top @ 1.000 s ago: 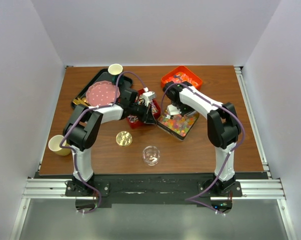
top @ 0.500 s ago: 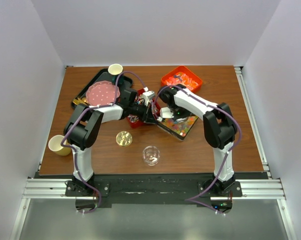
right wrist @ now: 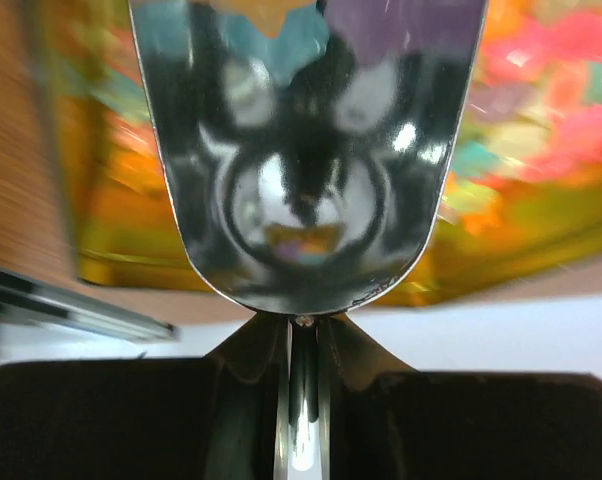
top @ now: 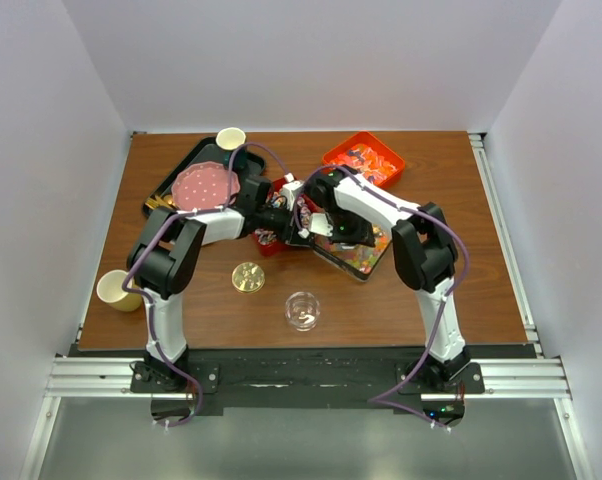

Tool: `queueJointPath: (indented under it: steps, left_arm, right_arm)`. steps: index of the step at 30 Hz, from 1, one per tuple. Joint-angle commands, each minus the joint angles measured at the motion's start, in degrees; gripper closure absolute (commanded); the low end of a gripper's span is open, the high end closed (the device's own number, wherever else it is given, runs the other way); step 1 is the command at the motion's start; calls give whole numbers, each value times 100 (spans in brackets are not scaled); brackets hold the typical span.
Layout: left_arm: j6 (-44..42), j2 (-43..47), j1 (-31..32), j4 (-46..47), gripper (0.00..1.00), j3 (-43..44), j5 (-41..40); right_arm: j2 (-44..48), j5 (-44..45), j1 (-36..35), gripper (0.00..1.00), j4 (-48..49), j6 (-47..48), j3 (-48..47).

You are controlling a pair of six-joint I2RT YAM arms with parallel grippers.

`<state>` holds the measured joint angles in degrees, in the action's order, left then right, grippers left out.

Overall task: Pack the candies
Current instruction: Scoop the fake candies from the storage box.

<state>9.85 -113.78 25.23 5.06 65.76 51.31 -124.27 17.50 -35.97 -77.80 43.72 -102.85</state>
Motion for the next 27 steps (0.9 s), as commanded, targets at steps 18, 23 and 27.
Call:
queueJointPath:
  steps: [18,23,27]
  left_arm:
    - [-1704,285,-308,-3649,78,1044,81]
    - [-2267,698,-625,-4355,71,1229,46]
    - [-2487,1041,-721,-4680,64,1203,107]
  right_arm:
    - [1124,-3217,1171,100,2691,-392,2119]
    - [1492,-3226,1250,100,3069,-198,2470]
    - [1747,-3191,1320,100,3262,-119,2656]
